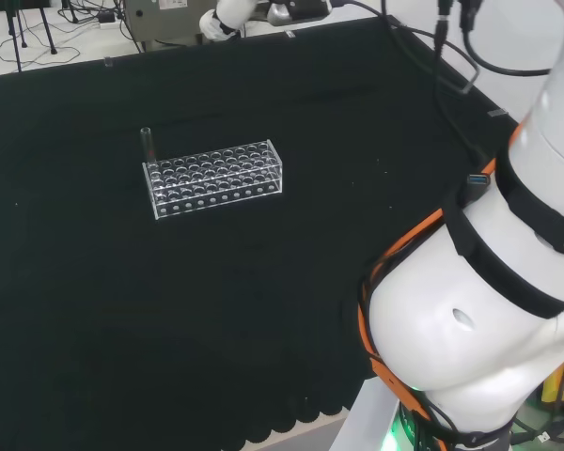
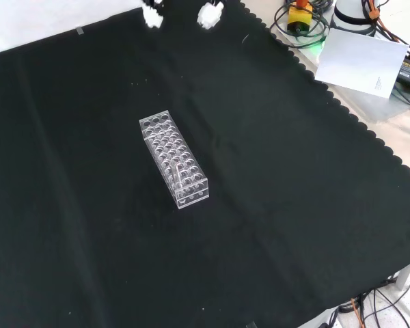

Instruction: Pick up the test tube.

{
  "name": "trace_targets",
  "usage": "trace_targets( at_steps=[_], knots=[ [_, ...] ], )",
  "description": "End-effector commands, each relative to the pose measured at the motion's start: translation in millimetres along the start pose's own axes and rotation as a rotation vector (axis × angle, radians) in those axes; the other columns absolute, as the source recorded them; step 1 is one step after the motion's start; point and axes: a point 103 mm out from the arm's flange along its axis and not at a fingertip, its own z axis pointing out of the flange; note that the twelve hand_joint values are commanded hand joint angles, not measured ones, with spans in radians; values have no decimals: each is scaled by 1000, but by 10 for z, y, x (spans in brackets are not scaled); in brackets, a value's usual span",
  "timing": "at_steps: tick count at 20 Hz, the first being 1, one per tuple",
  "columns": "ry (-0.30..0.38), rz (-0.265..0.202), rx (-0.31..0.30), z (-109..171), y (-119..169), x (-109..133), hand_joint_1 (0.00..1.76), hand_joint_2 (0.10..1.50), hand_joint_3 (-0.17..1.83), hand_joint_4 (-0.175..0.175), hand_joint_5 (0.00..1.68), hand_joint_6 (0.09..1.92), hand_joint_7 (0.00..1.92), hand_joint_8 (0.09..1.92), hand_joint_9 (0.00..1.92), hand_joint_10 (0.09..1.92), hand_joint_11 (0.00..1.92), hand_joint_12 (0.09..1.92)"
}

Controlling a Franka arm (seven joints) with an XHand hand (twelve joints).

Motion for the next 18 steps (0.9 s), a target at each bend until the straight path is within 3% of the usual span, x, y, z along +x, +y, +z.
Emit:
trace_targets(
  at_steps=[1, 7, 18],
  knots=[
    [-6, -69, 45, 132, 354, 126, 858, 709, 652, -162, 397, 187, 340, 953, 354, 974, 128, 1529],
    [-11, -96, 89, 278, 610, 159, 874, 710, 654, -169, 403, 249, 390, 951, 402, 956, 162, 1513],
    [-34, -135, 168, 587, 993, 260, 900, 703, 672, -175, 333, 587, 481, 953, 499, 927, 224, 1497]
  ],
)
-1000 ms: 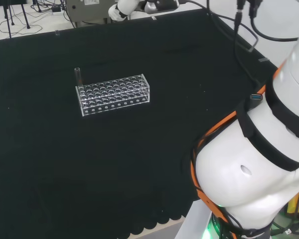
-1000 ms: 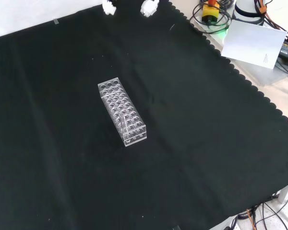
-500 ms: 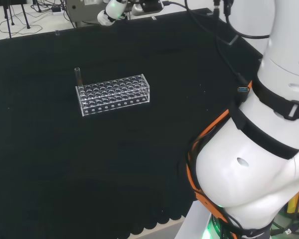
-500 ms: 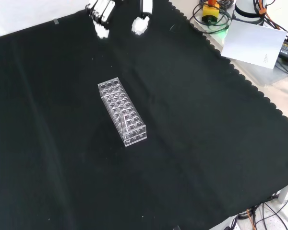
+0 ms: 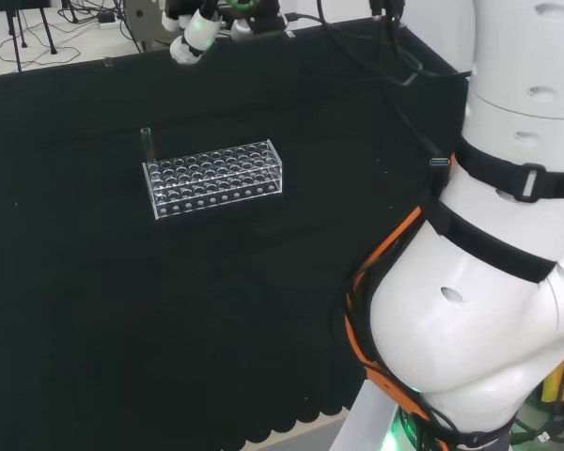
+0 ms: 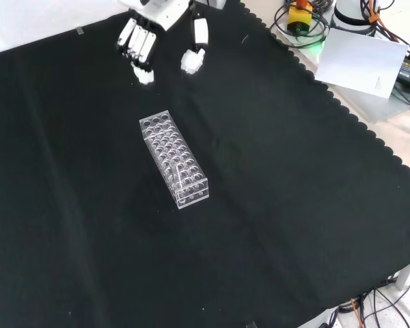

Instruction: Pick up the test tube.

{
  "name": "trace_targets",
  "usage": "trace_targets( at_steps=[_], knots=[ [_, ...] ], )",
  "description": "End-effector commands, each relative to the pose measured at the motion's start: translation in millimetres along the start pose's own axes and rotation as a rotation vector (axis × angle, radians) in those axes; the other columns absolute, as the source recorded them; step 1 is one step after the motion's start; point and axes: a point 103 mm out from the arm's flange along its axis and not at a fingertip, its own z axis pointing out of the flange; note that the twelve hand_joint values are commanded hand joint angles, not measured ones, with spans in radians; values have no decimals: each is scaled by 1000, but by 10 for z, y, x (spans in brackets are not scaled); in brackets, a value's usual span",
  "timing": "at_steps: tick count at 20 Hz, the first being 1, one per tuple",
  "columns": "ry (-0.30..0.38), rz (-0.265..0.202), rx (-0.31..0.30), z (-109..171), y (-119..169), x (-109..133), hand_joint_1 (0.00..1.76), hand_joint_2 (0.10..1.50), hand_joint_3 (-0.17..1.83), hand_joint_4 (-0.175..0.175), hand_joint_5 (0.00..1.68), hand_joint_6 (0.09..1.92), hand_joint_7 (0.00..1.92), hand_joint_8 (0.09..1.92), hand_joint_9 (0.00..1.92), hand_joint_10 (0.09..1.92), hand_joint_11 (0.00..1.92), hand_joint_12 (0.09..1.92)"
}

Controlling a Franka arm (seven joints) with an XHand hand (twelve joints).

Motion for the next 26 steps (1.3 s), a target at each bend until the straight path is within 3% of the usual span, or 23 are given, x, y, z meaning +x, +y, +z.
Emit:
trace_targets(
  at_steps=[1, 18, 26],
  knots=[
    [-24, -31, 64, 189, 263, 62, 901, 702, 674, -175, 331, 602, 484, 954, 503, 926, 228, 1496],
    [-41, -52, 163, 513, 819, 101, 918, 698, 691, -175, 320, 680, 496, 965, 520, 928, 245, 1492],
    [-51, -55, 198, 693, 1030, 111, 939, 668, 722, -175, 358, 746, 587, 961, 561, 921, 290, 1475]
  ],
)
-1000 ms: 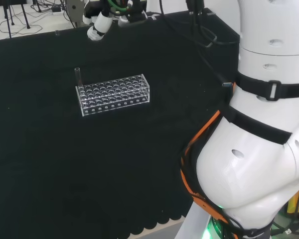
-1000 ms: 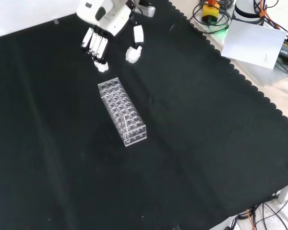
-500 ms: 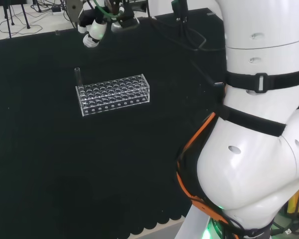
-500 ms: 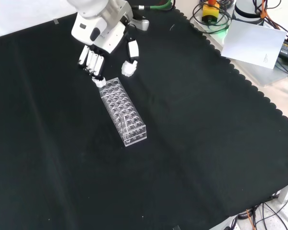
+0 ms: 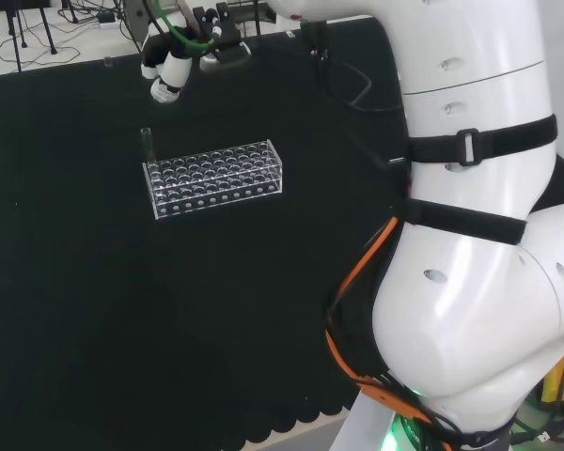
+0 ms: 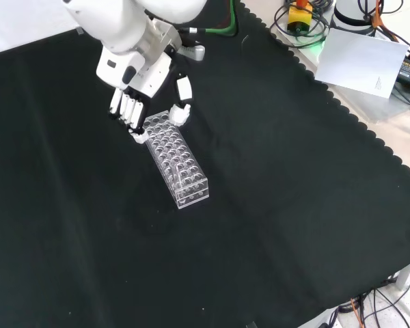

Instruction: Pick up the test tube.

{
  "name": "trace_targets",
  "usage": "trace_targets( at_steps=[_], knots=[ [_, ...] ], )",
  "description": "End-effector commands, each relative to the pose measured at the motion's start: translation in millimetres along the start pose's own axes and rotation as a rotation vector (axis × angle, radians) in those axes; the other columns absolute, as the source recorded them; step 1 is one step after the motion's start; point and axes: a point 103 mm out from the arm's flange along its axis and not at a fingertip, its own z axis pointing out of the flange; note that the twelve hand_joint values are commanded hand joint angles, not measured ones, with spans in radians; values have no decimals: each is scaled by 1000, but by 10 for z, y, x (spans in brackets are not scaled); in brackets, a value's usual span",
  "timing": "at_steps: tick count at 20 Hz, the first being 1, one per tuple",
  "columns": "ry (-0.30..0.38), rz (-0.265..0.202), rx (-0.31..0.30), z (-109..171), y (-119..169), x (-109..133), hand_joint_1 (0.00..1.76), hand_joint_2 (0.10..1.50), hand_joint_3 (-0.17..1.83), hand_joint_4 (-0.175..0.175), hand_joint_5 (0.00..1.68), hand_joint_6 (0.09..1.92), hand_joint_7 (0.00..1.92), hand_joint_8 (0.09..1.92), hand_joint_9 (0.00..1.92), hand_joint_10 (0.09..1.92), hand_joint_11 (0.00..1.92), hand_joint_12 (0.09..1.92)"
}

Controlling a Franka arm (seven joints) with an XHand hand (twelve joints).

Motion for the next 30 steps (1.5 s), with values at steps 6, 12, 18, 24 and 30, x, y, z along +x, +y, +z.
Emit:
trace_targets(
  at_steps=[6, 12, 18, 24, 30],
  knots=[
    [-1, -12, 61, 229, 307, 67, 964, 652, 735, -175, 403, 803, 639, 962, 593, 911, 320, 1466],
    [8, -23, 85, 334, 400, 143, 988, 645, 741, -175, 451, 861, 684, 959, 622, 902, 348, 1455],
    [21, -31, 110, 444, 417, 212, 996, 643, 745, -175, 469, 879, 704, 962, 634, 901, 355, 1453],
    [21, -36, 127, 534, 447, 261, 1002, 639, 747, -175, 474, 890, 717, 964, 638, 900, 358, 1452],
    [20, -33, 143, 603, 480, 272, 1012, 635, 750, -175, 483, 903, 730, 966, 643, 898, 361, 1450]
  ],
)
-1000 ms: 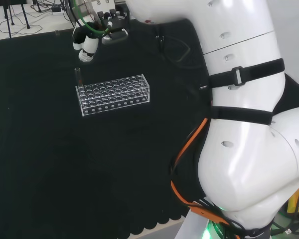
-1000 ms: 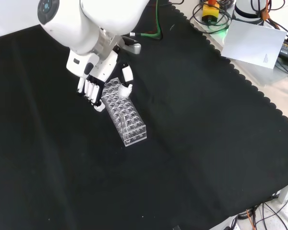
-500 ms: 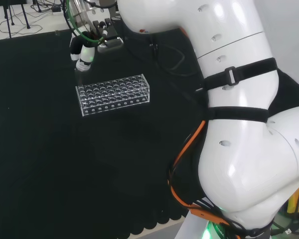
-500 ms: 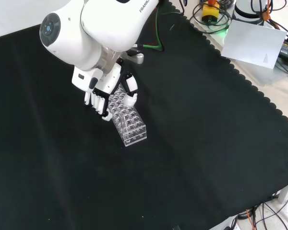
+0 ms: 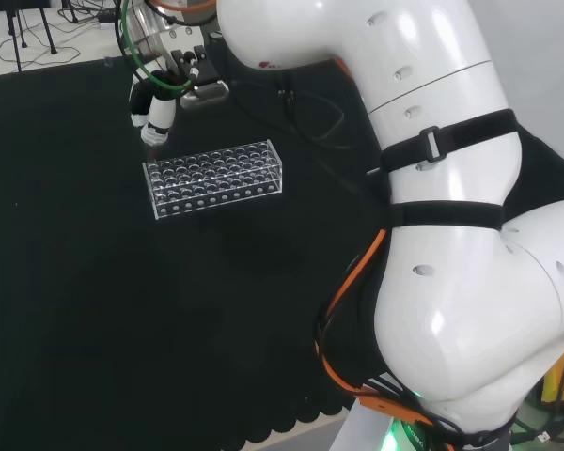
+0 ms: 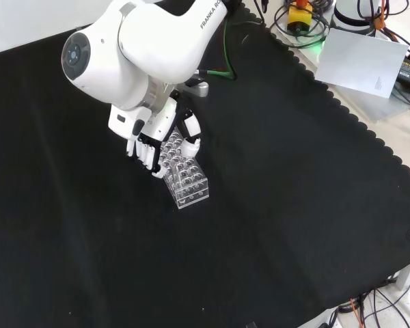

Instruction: Pick up the test tube.

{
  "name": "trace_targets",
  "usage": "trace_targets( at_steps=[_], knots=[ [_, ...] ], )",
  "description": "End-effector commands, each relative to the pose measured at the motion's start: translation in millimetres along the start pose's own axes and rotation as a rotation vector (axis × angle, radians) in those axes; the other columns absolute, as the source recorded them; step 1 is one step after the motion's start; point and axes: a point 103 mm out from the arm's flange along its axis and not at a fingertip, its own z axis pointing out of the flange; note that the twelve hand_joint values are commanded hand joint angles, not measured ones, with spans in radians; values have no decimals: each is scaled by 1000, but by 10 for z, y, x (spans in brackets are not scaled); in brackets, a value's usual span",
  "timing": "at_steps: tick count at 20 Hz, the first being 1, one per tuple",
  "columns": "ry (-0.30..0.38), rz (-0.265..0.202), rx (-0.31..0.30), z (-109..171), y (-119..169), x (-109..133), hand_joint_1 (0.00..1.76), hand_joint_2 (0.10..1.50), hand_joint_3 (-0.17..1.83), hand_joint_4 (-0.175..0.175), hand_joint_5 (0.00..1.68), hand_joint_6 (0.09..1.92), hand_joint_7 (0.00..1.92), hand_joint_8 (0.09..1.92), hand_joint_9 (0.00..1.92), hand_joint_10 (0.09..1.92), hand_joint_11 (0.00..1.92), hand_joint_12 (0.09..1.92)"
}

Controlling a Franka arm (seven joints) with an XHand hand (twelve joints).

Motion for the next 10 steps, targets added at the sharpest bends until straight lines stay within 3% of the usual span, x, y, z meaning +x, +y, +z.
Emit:
trace_targets(
  at_steps=[1, 10],
  knots=[
    [-1, 2, 11, 50, 23, 13, 1015, 633, 751, -175, 486, 905, 734, 967, 644, 898, 361, 1450],
    [-12, 14, 3, 74, 93, 81, 1050, 603, 762, -175, 554, 933, 835, 949, 699, 874, 394, 1438]
  ],
)
